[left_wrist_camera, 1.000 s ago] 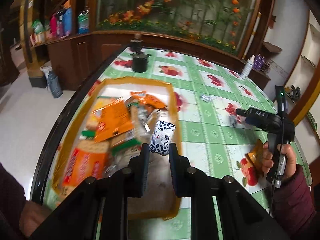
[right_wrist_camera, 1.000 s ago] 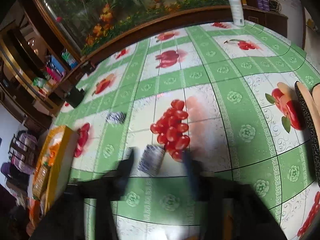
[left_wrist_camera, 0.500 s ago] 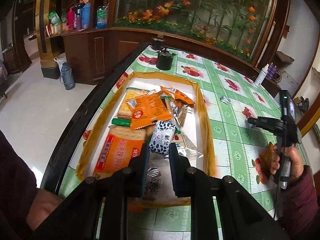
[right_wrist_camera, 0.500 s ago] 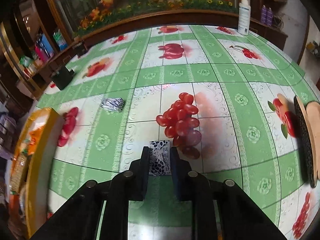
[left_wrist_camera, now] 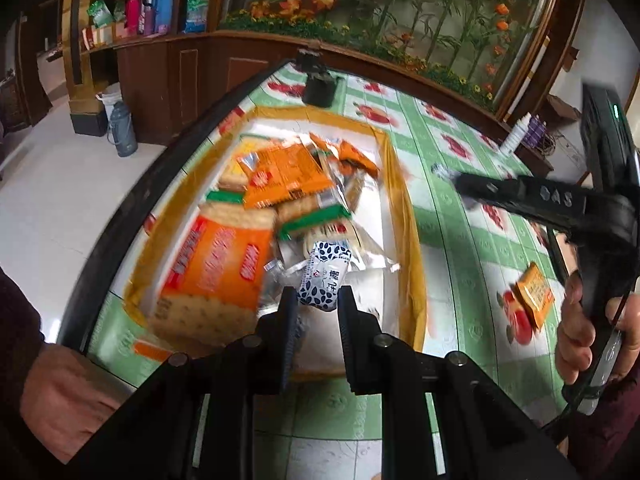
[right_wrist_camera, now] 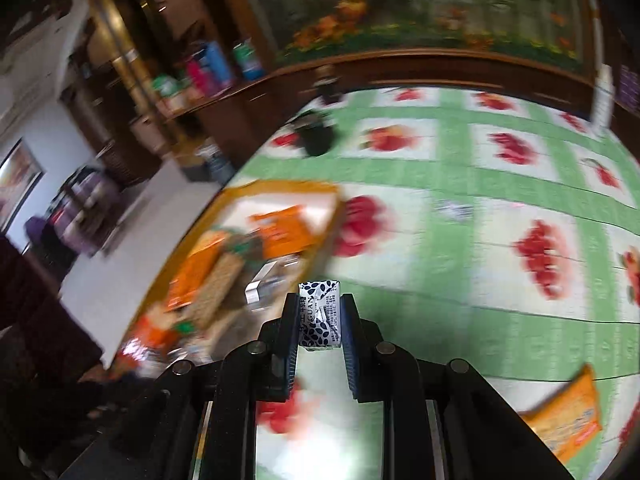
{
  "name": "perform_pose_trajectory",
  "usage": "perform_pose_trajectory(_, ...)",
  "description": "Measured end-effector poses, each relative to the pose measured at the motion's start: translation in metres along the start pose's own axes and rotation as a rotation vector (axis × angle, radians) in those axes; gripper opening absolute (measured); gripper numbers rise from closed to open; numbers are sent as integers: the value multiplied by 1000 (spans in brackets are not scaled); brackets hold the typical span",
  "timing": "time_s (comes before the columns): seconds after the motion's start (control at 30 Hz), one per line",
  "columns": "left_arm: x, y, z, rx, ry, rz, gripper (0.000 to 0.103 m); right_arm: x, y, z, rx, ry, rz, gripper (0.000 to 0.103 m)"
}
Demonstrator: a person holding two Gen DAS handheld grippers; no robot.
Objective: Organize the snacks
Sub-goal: 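Carry both candies into the white foam tray and open both tools, then move the open right tool to the orange biscuit pack on the table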
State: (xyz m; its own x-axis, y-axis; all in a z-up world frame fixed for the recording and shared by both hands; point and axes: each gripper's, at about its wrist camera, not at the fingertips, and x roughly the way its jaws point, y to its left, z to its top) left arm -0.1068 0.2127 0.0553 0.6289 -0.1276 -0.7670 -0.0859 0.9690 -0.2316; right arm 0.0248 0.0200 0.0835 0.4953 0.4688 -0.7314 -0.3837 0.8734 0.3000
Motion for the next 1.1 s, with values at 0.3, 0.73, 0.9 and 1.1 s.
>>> perform_pose_trajectory(0.3, -23, -5, -5, 22, -77, 13, 75, 43, 44, -4, -60, 62, 49, 21)
perform_pose_trajectory(0.73, -46, 1, -6, 27, -163, 193, 84, 45, 46, -8, -36, 58, 77, 46)
perform_pose_trajectory(0.9, -50, -7, -9, 43, -173, 216, 84, 27, 41, -12, -28, 26, 71, 48)
perform_pose_trajectory(1.1, -57, -17, -13, 74, -199, 269, 84, 9, 32, -23, -20, 8, 67, 48)
